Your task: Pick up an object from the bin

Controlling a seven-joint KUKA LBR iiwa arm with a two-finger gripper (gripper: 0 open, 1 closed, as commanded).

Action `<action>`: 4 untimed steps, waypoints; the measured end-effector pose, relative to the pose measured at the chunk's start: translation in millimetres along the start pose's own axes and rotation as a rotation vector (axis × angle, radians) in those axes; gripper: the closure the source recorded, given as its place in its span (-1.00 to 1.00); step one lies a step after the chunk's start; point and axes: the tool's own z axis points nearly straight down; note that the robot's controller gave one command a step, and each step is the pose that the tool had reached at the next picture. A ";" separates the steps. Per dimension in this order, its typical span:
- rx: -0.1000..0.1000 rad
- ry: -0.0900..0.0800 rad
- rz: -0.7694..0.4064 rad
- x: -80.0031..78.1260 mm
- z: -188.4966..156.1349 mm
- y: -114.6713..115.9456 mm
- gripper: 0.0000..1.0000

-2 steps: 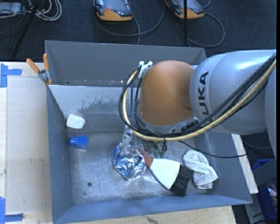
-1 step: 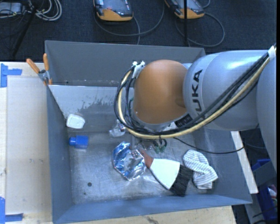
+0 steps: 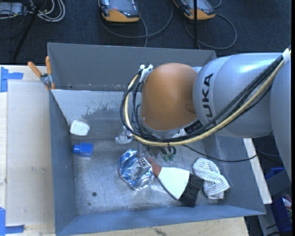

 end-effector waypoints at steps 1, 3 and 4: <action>-0.011 0.011 -0.166 -42.5 84.1 -56.4 1.00; 0.000 -0.001 -0.249 -51.7 -21.8 -53.6 1.00; -0.001 -0.001 -0.248 -51.5 -21.7 -54.1 1.00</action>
Offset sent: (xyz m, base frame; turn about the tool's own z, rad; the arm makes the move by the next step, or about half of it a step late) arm 0.0000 0.0000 0.0000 0.0000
